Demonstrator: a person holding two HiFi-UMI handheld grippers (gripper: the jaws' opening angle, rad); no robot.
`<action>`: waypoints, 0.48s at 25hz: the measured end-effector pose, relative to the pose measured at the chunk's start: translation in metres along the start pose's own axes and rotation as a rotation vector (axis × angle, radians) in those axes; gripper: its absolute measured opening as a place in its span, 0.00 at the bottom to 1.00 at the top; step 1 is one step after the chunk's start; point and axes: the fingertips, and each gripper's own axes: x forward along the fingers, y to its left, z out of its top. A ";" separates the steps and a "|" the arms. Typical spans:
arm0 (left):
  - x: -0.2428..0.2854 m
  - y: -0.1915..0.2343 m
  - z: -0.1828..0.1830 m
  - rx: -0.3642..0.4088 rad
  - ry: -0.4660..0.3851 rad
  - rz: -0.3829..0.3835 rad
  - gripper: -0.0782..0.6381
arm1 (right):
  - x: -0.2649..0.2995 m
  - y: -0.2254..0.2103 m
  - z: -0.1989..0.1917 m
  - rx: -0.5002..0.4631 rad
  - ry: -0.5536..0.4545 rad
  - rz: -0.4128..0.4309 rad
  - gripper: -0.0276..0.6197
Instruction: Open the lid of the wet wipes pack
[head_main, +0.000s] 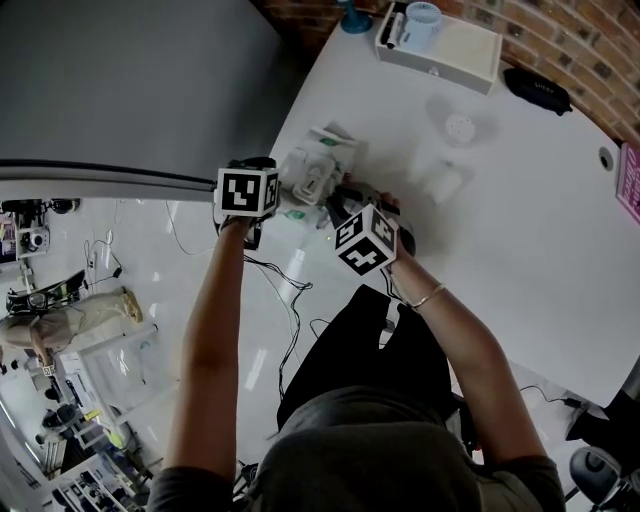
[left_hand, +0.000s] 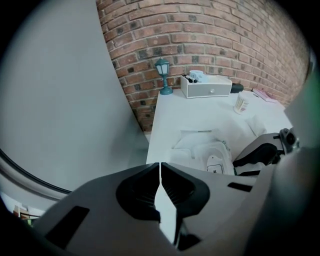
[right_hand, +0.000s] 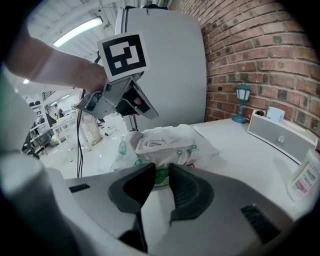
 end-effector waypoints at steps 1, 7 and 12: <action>-0.002 0.000 -0.001 -0.004 -0.004 0.002 0.15 | 0.000 0.000 0.000 0.002 -0.003 0.000 0.19; -0.012 0.003 -0.008 -0.049 -0.026 0.018 0.15 | -0.001 -0.001 0.001 0.035 -0.014 0.006 0.20; -0.024 0.002 -0.010 -0.082 -0.068 0.020 0.15 | -0.012 -0.003 0.002 0.121 -0.044 0.014 0.13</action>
